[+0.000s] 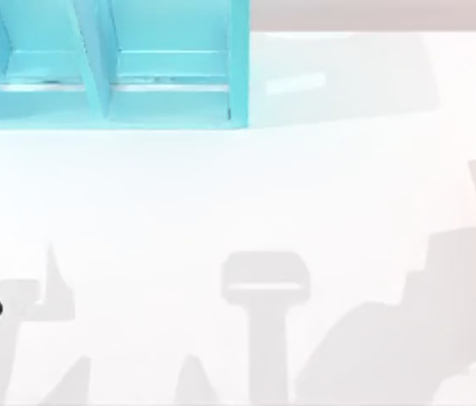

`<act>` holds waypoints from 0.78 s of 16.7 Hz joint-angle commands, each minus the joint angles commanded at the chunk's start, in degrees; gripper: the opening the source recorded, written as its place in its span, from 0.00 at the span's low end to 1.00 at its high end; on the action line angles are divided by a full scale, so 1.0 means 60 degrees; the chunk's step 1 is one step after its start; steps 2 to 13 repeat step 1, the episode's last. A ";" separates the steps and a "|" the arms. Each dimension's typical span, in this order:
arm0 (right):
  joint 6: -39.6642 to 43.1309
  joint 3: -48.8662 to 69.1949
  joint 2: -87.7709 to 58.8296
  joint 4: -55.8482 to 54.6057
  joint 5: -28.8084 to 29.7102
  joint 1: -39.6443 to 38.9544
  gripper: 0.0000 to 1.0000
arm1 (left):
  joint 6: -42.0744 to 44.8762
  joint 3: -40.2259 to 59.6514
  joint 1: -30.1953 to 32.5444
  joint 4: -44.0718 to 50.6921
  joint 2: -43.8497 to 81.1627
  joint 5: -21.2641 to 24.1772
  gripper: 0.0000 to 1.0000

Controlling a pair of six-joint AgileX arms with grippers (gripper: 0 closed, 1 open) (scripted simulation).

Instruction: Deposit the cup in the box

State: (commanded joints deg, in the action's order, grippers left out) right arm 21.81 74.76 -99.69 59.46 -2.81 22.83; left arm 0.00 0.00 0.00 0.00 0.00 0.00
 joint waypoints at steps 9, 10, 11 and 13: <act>0.0000 0.0000 0.0000 0.0000 0.0000 0.0000 1.00 | 0.0000 0.0000 0.0000 0.0000 0.0000 0.0000 1.00; 0.0000 0.0000 0.0000 0.0000 0.0000 0.0000 1.00 | 0.0000 0.0000 0.0000 0.0000 0.0000 0.0000 1.00; 0.0000 0.0000 0.0000 0.0000 0.0000 0.0000 1.00 | 0.0000 0.0000 0.0000 0.0000 0.0000 0.0000 1.00; 0.0000 0.0000 0.0000 0.0000 0.0000 0.0000 1.00 | 0.0000 0.0000 0.0000 0.0000 0.0000 0.0000 1.00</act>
